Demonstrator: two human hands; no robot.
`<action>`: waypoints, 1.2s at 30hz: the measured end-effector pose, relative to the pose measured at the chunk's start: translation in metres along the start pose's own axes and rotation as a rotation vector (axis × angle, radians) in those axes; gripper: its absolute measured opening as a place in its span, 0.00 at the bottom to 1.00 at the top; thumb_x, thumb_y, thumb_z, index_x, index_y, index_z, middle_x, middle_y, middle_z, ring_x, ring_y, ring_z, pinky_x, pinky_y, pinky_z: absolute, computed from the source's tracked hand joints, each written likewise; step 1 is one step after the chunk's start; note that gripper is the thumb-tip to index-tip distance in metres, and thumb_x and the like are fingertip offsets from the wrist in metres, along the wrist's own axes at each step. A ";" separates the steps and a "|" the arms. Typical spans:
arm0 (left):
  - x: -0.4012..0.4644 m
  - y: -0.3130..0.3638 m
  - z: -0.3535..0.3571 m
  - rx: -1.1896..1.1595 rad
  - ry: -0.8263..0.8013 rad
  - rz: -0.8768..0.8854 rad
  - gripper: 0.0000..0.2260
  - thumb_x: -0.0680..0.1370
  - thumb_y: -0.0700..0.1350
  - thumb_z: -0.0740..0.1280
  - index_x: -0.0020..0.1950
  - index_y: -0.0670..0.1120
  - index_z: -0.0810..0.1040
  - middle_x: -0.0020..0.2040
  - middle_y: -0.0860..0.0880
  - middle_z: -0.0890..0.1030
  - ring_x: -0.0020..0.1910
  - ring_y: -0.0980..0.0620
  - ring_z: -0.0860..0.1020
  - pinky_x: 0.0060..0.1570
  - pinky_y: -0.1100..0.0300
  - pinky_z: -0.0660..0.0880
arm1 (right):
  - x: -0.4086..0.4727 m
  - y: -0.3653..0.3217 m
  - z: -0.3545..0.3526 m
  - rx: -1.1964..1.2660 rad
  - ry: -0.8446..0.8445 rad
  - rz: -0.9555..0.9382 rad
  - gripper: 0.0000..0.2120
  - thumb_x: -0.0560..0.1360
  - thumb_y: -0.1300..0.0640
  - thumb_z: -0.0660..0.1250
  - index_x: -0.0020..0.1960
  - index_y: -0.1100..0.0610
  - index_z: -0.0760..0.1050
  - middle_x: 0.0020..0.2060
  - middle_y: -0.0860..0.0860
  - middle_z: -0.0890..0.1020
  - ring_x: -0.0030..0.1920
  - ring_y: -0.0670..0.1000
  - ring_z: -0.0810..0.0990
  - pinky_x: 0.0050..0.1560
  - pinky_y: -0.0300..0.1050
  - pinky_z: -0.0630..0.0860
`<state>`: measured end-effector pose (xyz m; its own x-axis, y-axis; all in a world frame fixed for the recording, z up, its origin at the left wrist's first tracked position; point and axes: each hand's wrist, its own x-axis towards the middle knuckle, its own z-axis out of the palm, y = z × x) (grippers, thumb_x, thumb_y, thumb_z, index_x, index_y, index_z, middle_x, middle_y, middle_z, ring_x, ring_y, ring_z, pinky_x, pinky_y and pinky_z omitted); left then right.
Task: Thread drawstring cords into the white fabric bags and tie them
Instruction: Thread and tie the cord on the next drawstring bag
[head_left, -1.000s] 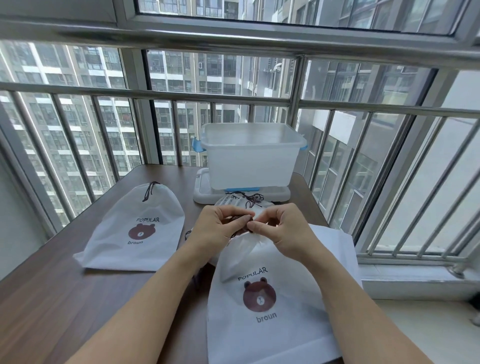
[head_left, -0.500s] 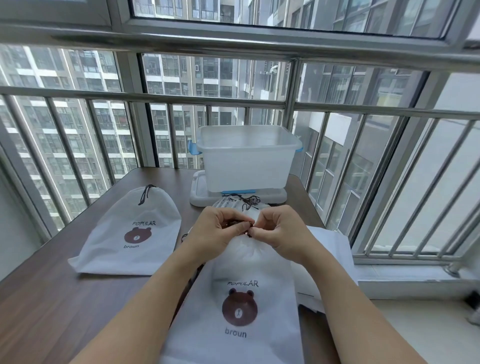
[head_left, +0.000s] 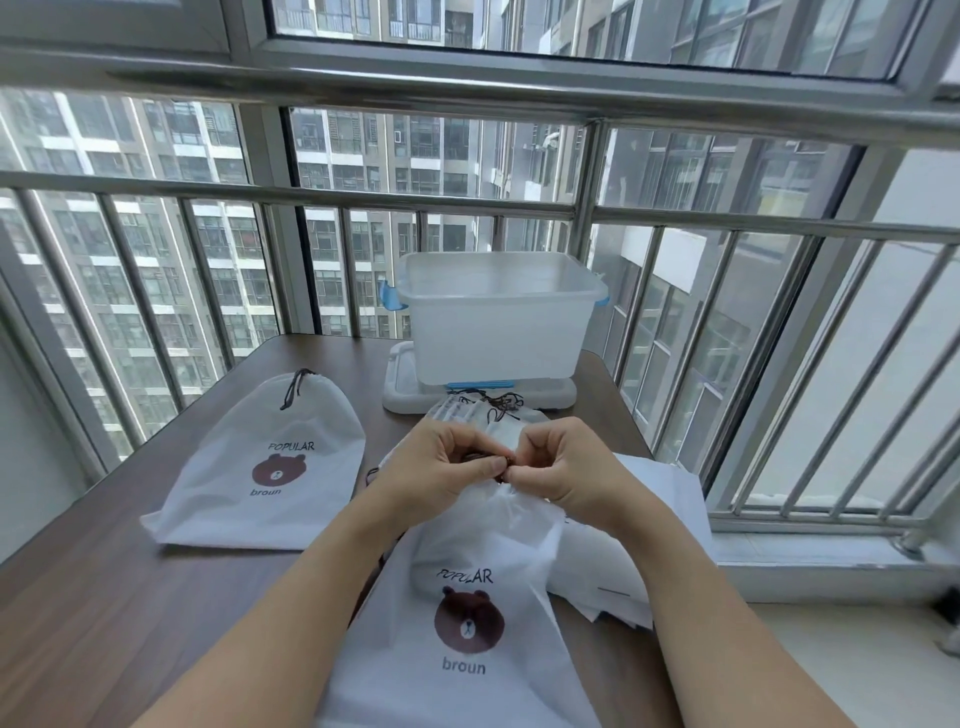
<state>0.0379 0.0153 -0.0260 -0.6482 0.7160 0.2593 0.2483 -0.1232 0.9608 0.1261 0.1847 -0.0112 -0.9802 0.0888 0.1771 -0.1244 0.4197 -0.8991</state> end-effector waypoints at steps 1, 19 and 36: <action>0.000 0.000 0.001 0.003 0.002 -0.001 0.07 0.75 0.29 0.69 0.49 0.37 0.84 0.43 0.42 0.86 0.43 0.51 0.83 0.48 0.62 0.79 | 0.001 0.001 0.001 -0.019 0.016 -0.027 0.14 0.70 0.70 0.71 0.32 0.65 0.68 0.25 0.49 0.67 0.26 0.45 0.62 0.26 0.36 0.60; -0.002 -0.003 -0.003 0.189 0.086 0.093 0.07 0.74 0.33 0.73 0.49 0.42 0.87 0.44 0.44 0.87 0.47 0.45 0.85 0.53 0.53 0.81 | 0.004 0.009 0.012 0.115 -0.063 0.133 0.09 0.77 0.61 0.66 0.51 0.58 0.85 0.43 0.55 0.86 0.43 0.48 0.79 0.47 0.45 0.73; -0.004 0.006 -0.004 -0.030 0.057 0.065 0.07 0.70 0.37 0.75 0.47 0.42 0.87 0.42 0.43 0.86 0.43 0.51 0.84 0.47 0.64 0.78 | -0.002 0.002 -0.006 0.270 -0.081 0.092 0.08 0.74 0.61 0.75 0.43 0.57 0.76 0.32 0.50 0.77 0.30 0.47 0.69 0.30 0.36 0.64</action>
<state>0.0386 0.0089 -0.0204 -0.6717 0.6653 0.3259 0.2705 -0.1892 0.9439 0.1292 0.1910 -0.0111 -0.9970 0.0380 0.0670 -0.0602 0.1566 -0.9858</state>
